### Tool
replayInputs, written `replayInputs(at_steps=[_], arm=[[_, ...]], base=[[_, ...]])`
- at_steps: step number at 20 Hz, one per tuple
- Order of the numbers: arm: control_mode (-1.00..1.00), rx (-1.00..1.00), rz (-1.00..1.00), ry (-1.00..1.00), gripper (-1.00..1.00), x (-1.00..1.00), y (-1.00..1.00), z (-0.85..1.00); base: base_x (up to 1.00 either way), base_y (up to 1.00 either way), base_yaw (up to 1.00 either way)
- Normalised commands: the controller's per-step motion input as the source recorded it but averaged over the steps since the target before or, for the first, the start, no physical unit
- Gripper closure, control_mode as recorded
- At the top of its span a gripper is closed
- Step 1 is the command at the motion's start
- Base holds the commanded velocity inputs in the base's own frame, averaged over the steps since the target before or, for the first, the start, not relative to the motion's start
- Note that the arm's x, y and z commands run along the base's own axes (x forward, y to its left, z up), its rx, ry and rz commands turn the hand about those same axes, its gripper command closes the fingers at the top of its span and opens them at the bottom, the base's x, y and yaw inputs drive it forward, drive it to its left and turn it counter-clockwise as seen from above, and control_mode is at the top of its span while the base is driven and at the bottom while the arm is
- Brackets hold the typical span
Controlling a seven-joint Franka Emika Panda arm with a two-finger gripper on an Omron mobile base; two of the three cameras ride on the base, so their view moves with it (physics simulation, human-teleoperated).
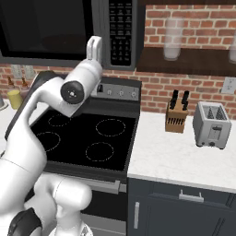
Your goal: Open the microwave, place the bowl with waffle inside the microwave, then close the microwave door and turn it on.
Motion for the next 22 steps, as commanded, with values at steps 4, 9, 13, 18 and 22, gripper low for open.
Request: replayInputs(at_steps=[4, 9, 13, 18, 22], arm=[[-1.00, 0.07, 0.16, 0.00, 1.00, 0.00, -0.16, -0.04], [-1.00, 0.03, 0.08, 0.00, 1.00, 0.07, 0.00, -0.05], [-1.00, 0.00, 0.02, 0.00, 1.00, 0.18, 0.06, -0.11], [-1.00, 0.00, 0.00, 0.00, 1.00, 0.23, 0.12, -0.03], [-1.00, 0.00, 0.00, 0.00, 1.00, 0.24, 0.08, -0.07]], base=[[0.00, 0.00, 0.00], [0.00, 0.00, 0.00], [0.00, 0.00, 0.00], [0.00, 0.00, 0.00], [0.00, 0.00, 0.00]])
